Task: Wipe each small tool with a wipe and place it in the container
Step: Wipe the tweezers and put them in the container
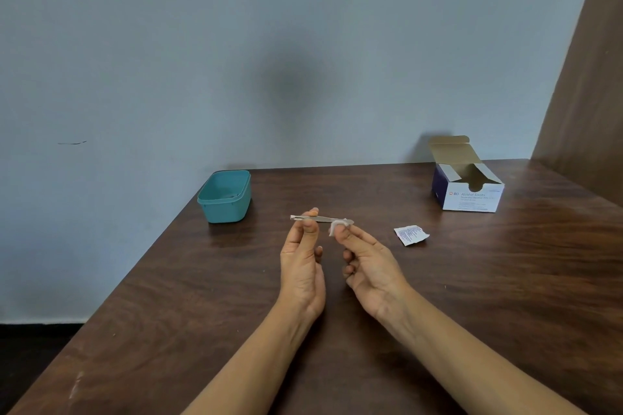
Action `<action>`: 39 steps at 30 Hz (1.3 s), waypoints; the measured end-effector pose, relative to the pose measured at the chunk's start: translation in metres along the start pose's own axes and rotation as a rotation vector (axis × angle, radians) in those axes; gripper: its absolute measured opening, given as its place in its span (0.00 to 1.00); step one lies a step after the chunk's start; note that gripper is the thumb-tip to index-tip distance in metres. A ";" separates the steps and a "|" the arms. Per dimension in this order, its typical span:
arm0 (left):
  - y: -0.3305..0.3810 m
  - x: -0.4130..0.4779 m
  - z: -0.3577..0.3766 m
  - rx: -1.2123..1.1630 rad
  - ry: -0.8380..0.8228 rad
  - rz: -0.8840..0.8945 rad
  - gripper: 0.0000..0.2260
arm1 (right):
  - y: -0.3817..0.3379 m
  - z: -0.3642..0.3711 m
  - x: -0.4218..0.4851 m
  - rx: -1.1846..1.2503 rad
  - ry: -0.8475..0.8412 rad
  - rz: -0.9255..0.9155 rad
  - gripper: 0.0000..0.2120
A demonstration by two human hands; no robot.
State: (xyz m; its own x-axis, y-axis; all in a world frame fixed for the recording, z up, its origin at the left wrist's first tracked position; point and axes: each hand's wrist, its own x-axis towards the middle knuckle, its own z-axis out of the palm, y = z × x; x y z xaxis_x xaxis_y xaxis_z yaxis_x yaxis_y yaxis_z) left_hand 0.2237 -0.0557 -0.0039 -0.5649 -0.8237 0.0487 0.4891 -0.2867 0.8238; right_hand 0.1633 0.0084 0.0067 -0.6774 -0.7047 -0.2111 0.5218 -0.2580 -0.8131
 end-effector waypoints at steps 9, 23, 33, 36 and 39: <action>0.002 0.001 0.001 -0.034 0.024 0.005 0.06 | -0.003 -0.001 0.001 0.014 -0.032 -0.015 0.05; -0.001 -0.005 0.003 0.048 -0.005 -0.003 0.06 | -0.002 -0.002 0.002 -0.174 -0.046 -0.071 0.03; 0.003 0.001 0.001 -0.001 0.041 0.034 0.08 | -0.003 -0.002 0.002 -0.167 -0.022 -0.100 0.01; 0.004 0.001 0.001 -0.008 0.060 0.042 0.05 | -0.004 -0.002 0.000 -0.159 -0.020 -0.092 0.02; 0.006 0.002 0.001 -0.005 0.076 0.045 0.05 | -0.004 -0.001 -0.001 -0.158 -0.023 -0.082 0.04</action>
State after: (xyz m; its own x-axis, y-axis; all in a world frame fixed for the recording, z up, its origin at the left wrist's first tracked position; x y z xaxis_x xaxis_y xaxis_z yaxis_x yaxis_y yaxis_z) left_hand 0.2248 -0.0588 0.0015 -0.4898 -0.8708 0.0424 0.5166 -0.2508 0.8187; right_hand 0.1611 0.0107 0.0099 -0.7012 -0.7011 -0.1291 0.3758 -0.2097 -0.9027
